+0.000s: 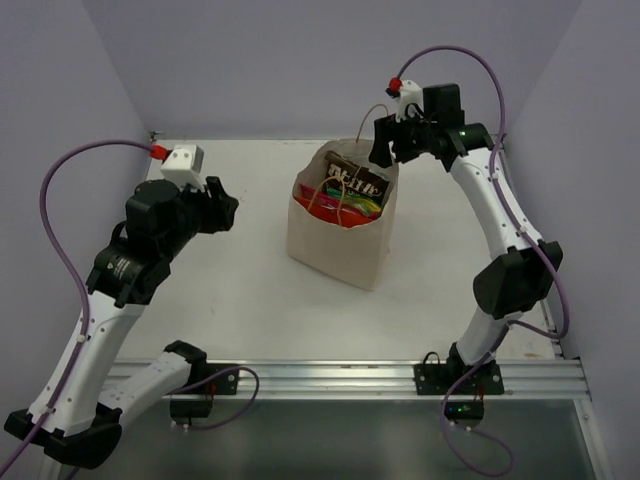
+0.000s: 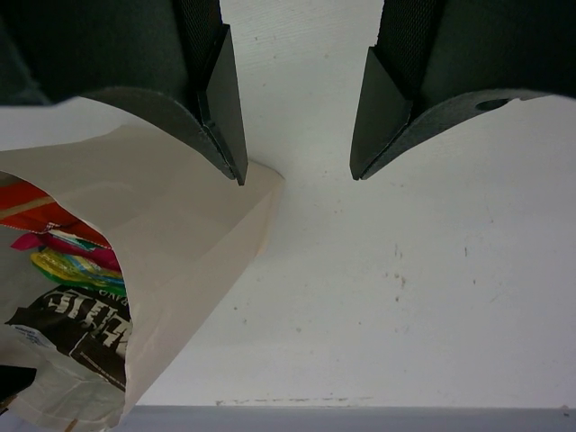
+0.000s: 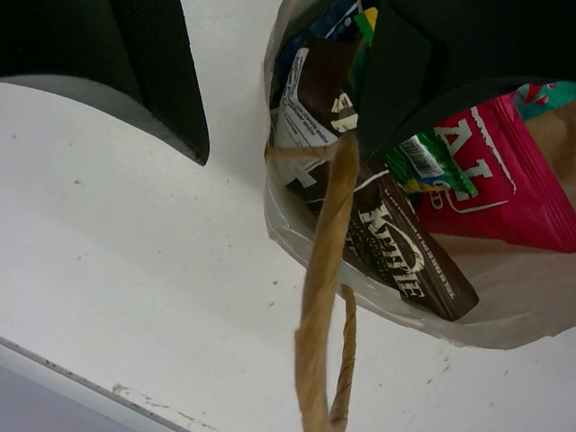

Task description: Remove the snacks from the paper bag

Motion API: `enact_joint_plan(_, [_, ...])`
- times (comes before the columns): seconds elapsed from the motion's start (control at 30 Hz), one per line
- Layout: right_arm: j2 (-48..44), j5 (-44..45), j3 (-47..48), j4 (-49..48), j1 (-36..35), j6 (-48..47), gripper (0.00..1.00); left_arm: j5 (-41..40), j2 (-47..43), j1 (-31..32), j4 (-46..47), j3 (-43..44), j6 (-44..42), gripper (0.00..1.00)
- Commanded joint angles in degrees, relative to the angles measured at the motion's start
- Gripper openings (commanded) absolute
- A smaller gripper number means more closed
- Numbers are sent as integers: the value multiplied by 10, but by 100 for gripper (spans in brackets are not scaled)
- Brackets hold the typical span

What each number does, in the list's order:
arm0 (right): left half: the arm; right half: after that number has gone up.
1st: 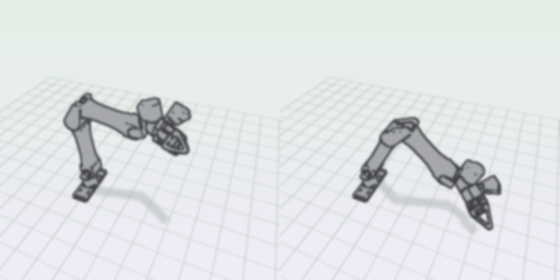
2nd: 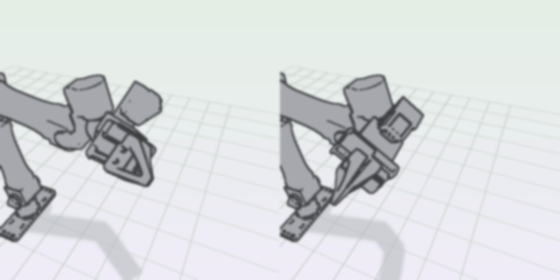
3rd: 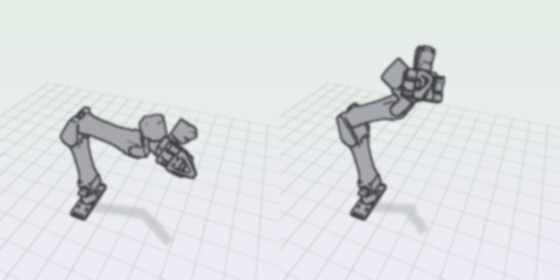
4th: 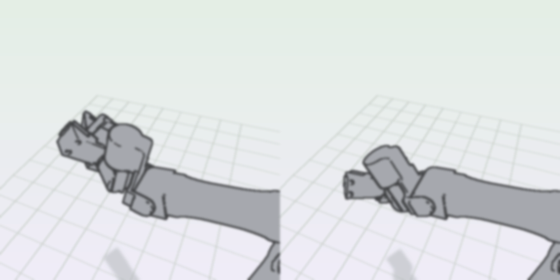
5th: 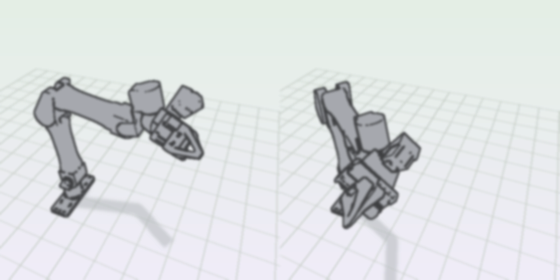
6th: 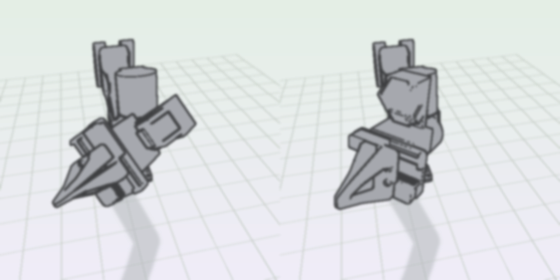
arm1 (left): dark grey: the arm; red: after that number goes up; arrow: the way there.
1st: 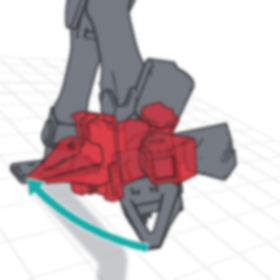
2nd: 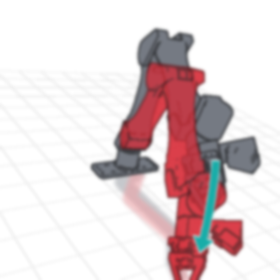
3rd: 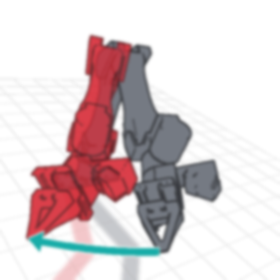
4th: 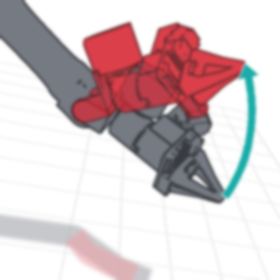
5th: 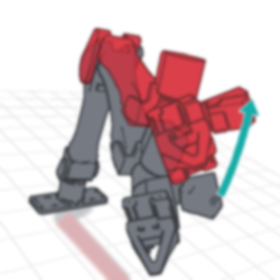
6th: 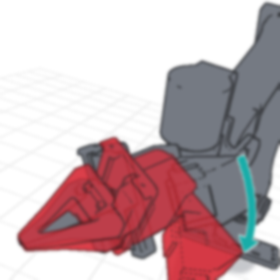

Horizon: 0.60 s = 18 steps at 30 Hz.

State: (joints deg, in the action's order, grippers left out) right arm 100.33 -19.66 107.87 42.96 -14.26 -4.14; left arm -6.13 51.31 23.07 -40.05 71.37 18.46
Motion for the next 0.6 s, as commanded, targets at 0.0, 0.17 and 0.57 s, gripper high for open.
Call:
enact_joint_plan(0.0, [11, -35, 39, -16, -2, -19, 67, 9, -10, 3, -3, 6, 0, 56])
enact_joint_plan(0.17, [55, -30, 51, -18, -2, -27, 31, 14, -9, 3, -12, 9, 1, 55])
enact_joint_plan(0.57, [-137, 164, -33, -117, -24, -35, 0, 110, 54, 3, -13, 80, 25, 55])
